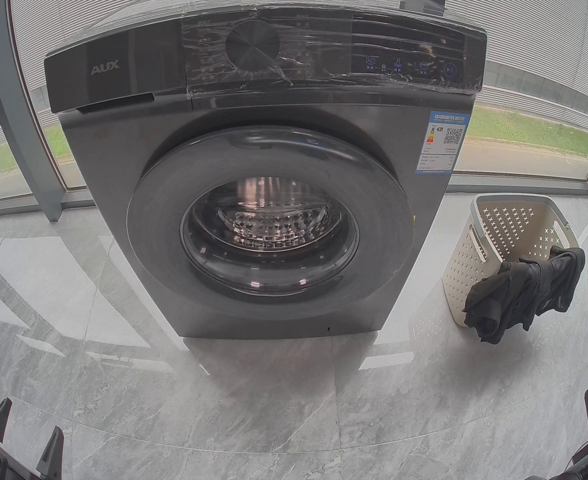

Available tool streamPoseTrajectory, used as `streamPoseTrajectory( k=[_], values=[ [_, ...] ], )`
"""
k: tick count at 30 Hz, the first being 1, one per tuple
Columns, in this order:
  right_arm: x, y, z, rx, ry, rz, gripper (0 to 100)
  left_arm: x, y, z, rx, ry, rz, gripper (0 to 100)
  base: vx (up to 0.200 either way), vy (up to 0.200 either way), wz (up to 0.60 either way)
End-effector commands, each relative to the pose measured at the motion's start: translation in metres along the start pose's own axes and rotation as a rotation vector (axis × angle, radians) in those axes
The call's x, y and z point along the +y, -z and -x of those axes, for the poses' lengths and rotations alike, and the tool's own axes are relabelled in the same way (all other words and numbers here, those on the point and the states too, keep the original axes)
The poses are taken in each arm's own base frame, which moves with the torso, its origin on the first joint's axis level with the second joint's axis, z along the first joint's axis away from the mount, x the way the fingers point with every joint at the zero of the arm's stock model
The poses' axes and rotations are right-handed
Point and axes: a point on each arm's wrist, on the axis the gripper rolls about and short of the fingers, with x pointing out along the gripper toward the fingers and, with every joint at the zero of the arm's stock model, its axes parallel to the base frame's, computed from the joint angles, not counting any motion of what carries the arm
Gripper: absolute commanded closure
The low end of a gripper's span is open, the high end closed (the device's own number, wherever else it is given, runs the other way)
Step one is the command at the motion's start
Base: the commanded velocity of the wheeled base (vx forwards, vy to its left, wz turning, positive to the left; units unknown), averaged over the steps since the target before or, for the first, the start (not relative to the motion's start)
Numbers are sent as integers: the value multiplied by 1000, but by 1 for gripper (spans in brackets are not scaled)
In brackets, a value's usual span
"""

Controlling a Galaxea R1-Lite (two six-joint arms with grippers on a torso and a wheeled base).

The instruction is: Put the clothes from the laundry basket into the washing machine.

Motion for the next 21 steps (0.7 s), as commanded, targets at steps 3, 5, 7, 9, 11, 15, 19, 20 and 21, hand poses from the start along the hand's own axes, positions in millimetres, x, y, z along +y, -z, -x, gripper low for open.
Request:
streamPoseTrajectory(
  k=[3,5,7,9,11,15,19,20,21],
  values=[
    [0,5,-1,10,0,1,100,0,5,0,1,-1,0,0,0,0,0],
    [0,5,-1,10,0,1,100,0,5,0,1,-1,0,0,0,0,0],
    [0,5,-1,10,-2,1,100,0,5,0,-1,-1,0,0,0,-200,0],
    [0,5,-1,10,0,1,100,0,5,0,1,-1,0,0,0,-200,0],
    [0,5,-1,10,-2,1,100,0,5,0,1,-1,0,0,0,-200,0],
    [0,5,-1,10,-2,1,100,0,5,0,-1,-1,2,0,0,-200,0],
    [0,5,-1,10,-2,1,100,0,5,0,1,-1,0,0,0,-200,0],
    [0,5,-1,10,-2,1,100,0,5,0,1,-1,0,0,0,-200,0],
    [0,5,-1,10,-2,1,100,0,5,0,1,-1,0,0,0,-200,0]
  ],
)
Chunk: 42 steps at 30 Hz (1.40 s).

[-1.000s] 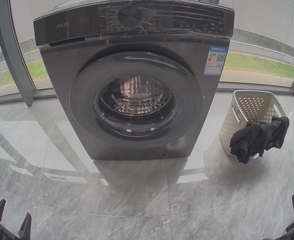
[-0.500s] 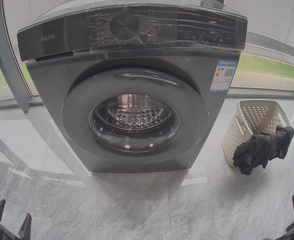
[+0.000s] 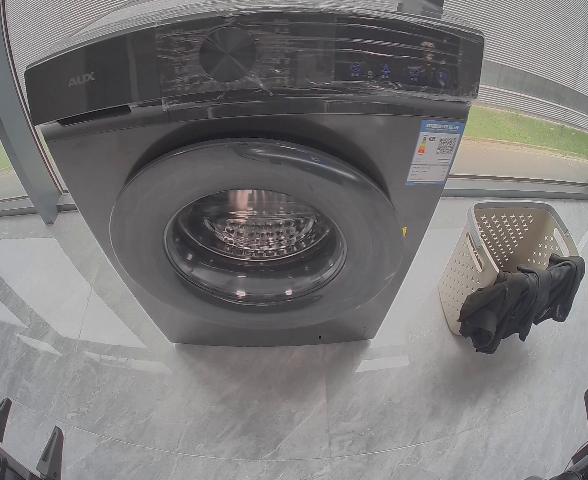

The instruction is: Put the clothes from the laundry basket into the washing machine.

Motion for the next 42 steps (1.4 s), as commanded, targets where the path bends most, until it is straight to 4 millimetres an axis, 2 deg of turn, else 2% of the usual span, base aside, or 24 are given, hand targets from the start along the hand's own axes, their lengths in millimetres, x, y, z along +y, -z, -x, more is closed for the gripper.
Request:
streamPoseTrajectory(
  k=[1,11,20,29,42],
  values=[
    [0,5,-1,10,-1,0,100,0,5,0,1,0,0,0,0,-200,0],
    [0,5,-1,10,-1,0,100,0,5,0,-1,0,0,0,0,-200,0],
    [0,5,-1,10,-1,0,100,0,5,0,1,0,2,0,0,0,0],
    [0,5,-1,10,-1,0,100,0,5,0,1,0,2,0,200,0,0],
    [0,5,-1,10,-1,0,100,0,5,0,-1,0,0,0,0,-15,0]
  ],
)
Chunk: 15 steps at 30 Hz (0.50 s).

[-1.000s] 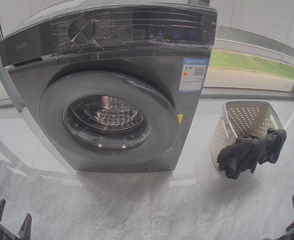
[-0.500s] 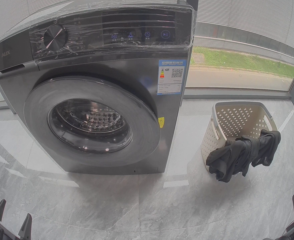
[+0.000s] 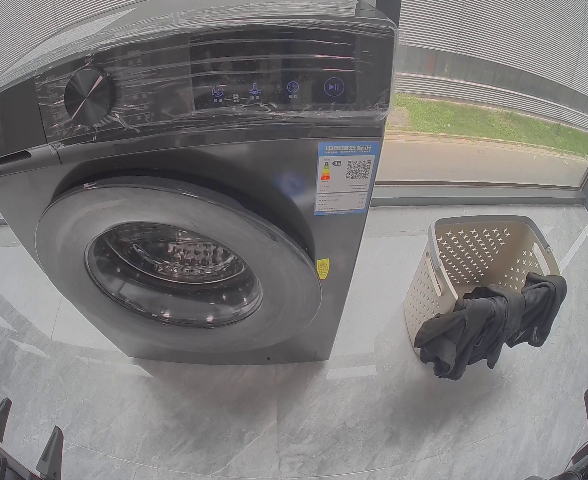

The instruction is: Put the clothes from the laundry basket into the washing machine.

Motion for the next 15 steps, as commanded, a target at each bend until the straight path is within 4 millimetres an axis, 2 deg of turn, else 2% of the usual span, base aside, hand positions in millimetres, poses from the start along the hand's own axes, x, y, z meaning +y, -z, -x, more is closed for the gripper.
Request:
streamPoseTrajectory(
  k=[1,15],
  values=[
    [0,5,-1,10,-1,0,100,0,5,0,-1,-1,0,0,0,-200,0],
    [0,5,-1,10,-1,0,100,0,5,0,1,-1,2,0,0,-200,0]
  ],
)
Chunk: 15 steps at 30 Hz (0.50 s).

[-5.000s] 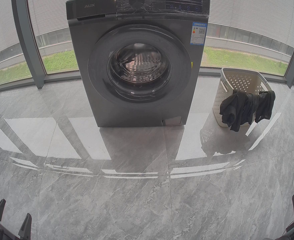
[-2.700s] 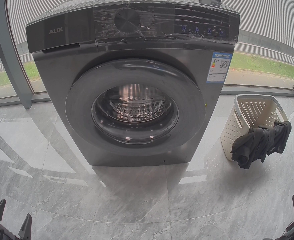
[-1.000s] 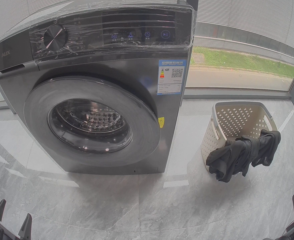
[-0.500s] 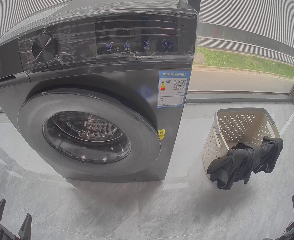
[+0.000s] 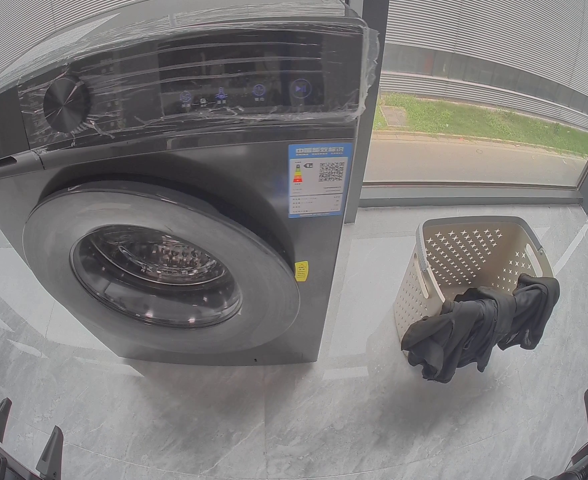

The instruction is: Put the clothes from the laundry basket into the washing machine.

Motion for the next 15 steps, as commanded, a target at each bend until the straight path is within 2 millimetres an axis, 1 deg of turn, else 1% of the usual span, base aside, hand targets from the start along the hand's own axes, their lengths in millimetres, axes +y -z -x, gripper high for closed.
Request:
streamPoseTrajectory(
  k=[1,8,15],
  values=[
    [0,5,-1,10,-1,0,100,0,5,0,0,0,1,0,0,-200,0],
    [0,5,-1,10,-1,0,100,0,5,0,0,0,1,0,0,-200,0],
    [0,5,-1,10,-1,0,100,0,5,0,0,0,1,0,0,0,0]
  ],
)
